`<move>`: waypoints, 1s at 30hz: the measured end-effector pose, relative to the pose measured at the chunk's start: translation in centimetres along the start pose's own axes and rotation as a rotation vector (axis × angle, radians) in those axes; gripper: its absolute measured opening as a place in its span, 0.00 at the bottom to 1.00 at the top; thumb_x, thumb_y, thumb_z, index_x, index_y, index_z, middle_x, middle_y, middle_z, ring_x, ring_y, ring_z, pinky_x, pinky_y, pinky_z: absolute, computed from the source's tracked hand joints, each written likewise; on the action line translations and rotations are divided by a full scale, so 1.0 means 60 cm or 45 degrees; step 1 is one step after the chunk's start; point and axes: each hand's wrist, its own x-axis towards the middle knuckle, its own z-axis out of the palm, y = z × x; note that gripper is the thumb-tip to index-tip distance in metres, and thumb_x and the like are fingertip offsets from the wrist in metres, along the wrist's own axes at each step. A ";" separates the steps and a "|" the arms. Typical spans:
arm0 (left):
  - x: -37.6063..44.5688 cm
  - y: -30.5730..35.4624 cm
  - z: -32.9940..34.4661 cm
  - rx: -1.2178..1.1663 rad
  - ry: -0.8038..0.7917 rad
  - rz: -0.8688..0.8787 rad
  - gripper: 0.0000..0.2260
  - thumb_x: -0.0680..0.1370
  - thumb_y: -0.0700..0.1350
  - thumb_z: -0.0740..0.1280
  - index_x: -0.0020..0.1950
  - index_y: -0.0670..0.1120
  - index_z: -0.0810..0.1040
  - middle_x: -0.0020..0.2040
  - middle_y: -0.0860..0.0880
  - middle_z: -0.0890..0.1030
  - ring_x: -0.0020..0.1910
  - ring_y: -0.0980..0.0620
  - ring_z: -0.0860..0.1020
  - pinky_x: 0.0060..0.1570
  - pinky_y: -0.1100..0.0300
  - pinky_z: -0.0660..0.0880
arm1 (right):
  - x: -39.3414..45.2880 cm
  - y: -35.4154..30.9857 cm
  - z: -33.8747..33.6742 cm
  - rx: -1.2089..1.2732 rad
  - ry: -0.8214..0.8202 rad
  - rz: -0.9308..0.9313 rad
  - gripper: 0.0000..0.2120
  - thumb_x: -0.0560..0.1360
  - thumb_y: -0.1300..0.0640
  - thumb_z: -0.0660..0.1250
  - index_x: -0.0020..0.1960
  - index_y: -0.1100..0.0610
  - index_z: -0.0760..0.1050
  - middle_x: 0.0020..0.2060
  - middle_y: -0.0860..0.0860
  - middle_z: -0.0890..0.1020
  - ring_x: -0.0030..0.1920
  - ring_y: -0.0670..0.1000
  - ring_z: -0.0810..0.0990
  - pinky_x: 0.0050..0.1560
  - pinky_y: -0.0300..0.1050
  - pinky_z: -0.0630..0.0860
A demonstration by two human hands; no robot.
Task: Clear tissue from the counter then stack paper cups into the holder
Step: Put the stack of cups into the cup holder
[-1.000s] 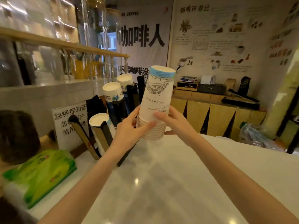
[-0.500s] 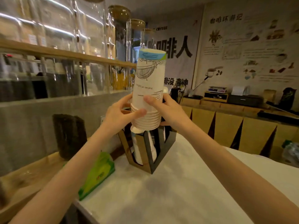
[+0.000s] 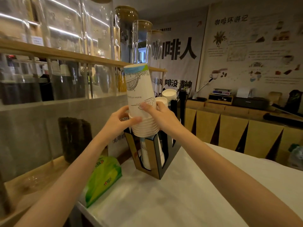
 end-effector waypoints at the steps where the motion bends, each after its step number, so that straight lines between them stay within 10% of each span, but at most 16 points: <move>1: 0.001 -0.005 0.000 0.008 -0.015 -0.008 0.22 0.66 0.54 0.71 0.58 0.60 0.71 0.52 0.58 0.79 0.53 0.59 0.77 0.47 0.65 0.72 | 0.000 0.005 0.001 -0.003 0.002 0.005 0.28 0.72 0.41 0.64 0.66 0.56 0.67 0.59 0.50 0.77 0.52 0.48 0.76 0.40 0.33 0.70; 9: 0.007 -0.031 0.006 0.087 -0.142 -0.129 0.30 0.60 0.54 0.75 0.60 0.58 0.69 0.53 0.61 0.77 0.53 0.62 0.75 0.49 0.64 0.71 | 0.006 0.049 0.015 -0.167 -0.108 0.082 0.35 0.73 0.36 0.59 0.72 0.55 0.59 0.66 0.52 0.73 0.58 0.49 0.72 0.46 0.37 0.69; 15: 0.010 -0.047 0.015 0.342 -0.236 -0.209 0.16 0.65 0.47 0.75 0.47 0.57 0.75 0.51 0.57 0.76 0.47 0.62 0.73 0.51 0.62 0.67 | 0.013 0.108 0.026 0.029 -0.113 0.350 0.38 0.70 0.28 0.45 0.74 0.45 0.54 0.74 0.50 0.64 0.74 0.54 0.61 0.73 0.57 0.57; 24: 0.006 -0.045 0.020 0.265 -0.127 -0.182 0.24 0.65 0.45 0.75 0.59 0.47 0.73 0.54 0.52 0.77 0.56 0.52 0.73 0.57 0.58 0.68 | 0.005 0.159 0.031 0.156 -0.166 0.500 0.34 0.74 0.32 0.41 0.75 0.48 0.54 0.75 0.52 0.62 0.75 0.54 0.58 0.74 0.55 0.54; 30: 0.003 -0.023 0.036 0.251 0.046 -0.012 0.30 0.64 0.45 0.76 0.63 0.48 0.69 0.55 0.53 0.75 0.54 0.53 0.73 0.44 0.68 0.70 | -0.005 0.185 0.035 0.180 -0.153 0.548 0.30 0.77 0.37 0.41 0.75 0.49 0.53 0.75 0.53 0.62 0.75 0.55 0.58 0.74 0.53 0.52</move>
